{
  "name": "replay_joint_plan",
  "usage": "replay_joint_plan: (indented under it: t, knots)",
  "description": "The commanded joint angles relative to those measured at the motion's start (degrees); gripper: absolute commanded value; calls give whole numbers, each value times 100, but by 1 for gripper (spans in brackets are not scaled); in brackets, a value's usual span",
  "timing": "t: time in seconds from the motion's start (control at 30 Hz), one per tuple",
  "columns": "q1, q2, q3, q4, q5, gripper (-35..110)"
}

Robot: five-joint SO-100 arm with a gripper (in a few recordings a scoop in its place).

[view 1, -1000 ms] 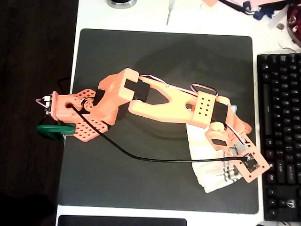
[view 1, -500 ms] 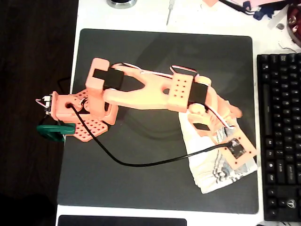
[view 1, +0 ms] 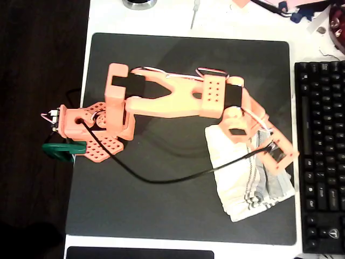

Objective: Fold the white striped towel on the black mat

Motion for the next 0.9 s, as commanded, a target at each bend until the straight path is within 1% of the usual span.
replay_joint_plan:
  t: [0.0, 0.17, 0.3, 0.53, 0.63, 0.77, 0.87]
  knots:
    - [-167, -202, -229, -149, 18, 1]
    - [-492, -677, -202, -448, 44, 2]
    - [-457, -791, -185, -475, 44, 2]
    - [360, -316, -1107, 404, -62, 2]
    - [809, -185, -1248, 562, -79, 2]
    - [1248, -176, -1037, 237, -158, 3]
    - [1406, -299, -721, -316, -123, 3]
